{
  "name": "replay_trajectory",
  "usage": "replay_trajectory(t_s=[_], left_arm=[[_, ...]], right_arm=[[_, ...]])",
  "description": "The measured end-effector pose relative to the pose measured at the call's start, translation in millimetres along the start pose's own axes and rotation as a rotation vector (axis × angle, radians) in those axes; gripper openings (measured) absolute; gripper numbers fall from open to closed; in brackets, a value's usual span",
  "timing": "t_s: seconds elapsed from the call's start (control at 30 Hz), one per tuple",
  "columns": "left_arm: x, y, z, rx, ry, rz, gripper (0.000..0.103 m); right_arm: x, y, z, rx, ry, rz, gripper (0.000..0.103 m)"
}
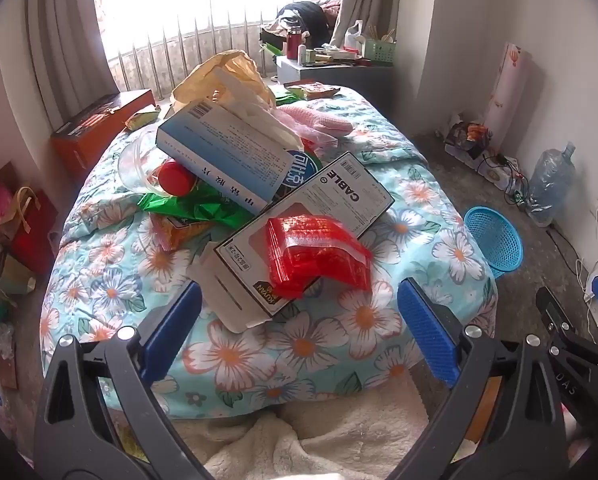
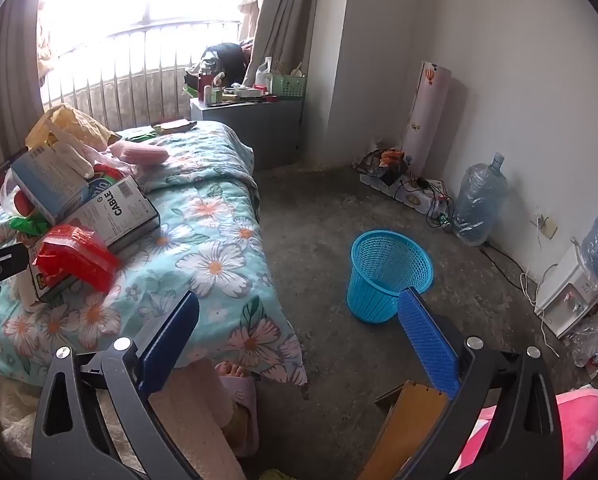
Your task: Collect trash
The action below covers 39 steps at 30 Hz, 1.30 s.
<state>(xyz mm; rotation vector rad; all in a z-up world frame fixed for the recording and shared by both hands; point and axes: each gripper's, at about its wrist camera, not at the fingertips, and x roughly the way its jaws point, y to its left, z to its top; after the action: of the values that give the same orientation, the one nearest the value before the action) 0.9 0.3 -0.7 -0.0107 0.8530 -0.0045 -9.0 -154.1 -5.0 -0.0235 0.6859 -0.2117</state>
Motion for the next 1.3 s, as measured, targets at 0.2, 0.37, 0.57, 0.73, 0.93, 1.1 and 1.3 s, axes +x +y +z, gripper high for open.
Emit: replay_trajectory(t_s=[0.2, 0.37, 0.57, 0.73, 0.93, 1.1, 1.3], left_arm=[[1, 3, 2, 0.003, 0.003, -0.006, 0.094], [4, 2, 0, 0.003, -0.003, 0.0, 0.094], [2, 1, -2, 0.001, -0.006, 0.002, 0.094], [3, 1, -3, 0.002, -0.005, 0.002, 0.094], [4, 2, -4, 0.002, -0.002, 0.001, 0.094], [5, 3, -8, 0.0, 0.0, 0.003, 0.094], [6, 4, -10, 0.001, 0.001, 0.003, 0.094]], right_arm=[[-1, 1, 1, -0.005, 0.005, -0.007, 0.097], [1, 4, 2, -0.008, -0.001, -0.012, 0.097], [-2, 3, 2, -0.009, -0.003, -0.002, 0.097], [-3, 4, 2, -0.01, -0.005, -0.003, 0.097], [-3, 5, 2, -0.011, -0.006, -0.003, 0.097], [-3, 4, 1, -0.01, -0.007, -0.004, 0.097], [-3, 5, 2, -0.011, -0.006, -0.003, 0.097]])
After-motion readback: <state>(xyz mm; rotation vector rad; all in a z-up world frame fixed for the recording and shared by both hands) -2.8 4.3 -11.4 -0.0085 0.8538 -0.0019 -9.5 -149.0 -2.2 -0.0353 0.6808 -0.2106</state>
